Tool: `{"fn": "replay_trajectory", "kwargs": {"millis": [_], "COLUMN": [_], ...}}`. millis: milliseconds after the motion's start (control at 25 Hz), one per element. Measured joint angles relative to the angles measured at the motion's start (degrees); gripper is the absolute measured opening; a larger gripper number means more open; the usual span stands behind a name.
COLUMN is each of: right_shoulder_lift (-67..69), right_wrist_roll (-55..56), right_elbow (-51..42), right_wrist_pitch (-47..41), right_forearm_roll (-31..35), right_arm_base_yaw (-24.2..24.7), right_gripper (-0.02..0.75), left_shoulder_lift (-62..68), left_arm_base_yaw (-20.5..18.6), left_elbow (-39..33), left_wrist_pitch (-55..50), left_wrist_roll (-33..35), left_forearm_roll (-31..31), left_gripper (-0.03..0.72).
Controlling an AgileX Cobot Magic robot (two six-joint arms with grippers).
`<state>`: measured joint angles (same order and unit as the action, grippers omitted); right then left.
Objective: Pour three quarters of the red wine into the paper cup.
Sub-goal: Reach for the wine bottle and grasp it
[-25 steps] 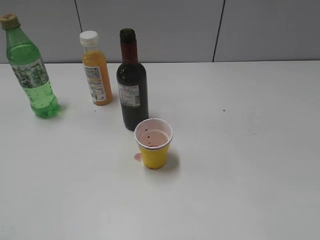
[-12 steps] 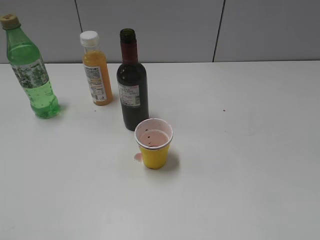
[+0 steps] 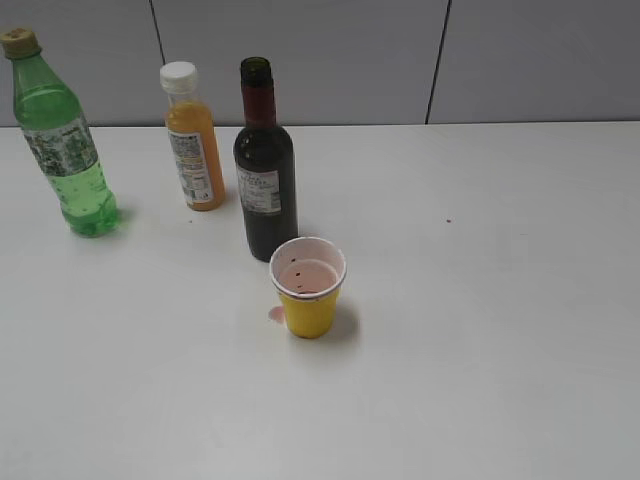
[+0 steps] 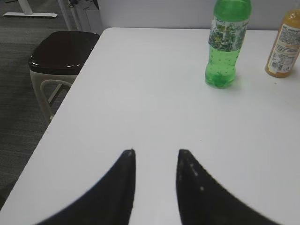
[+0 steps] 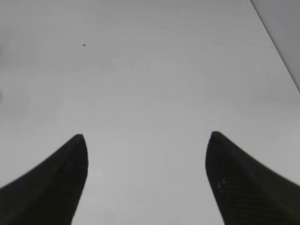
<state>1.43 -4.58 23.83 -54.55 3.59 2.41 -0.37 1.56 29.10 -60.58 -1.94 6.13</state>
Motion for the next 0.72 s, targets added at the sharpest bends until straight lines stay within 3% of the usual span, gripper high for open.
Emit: {"fn": "replay_trajectory", "kwargs": {"millis": [720], "right_shoulder_lift": [0.00], "right_wrist_roll": [0.44], "right_elbow": [0.00], "right_wrist_pitch": [0.13], "right_forearm_roll": [0.50], "right_arm_base_yaw": [0.00], "right_gripper": [0.592], "left_shoulder_lift": [0.00], "left_arm_base_yaw": [0.16], "left_elbow": [0.00], "left_wrist_pitch": [0.00], "left_wrist_roll": [0.00], "left_forearm_roll": [-0.04], "left_gripper": [0.236]}}
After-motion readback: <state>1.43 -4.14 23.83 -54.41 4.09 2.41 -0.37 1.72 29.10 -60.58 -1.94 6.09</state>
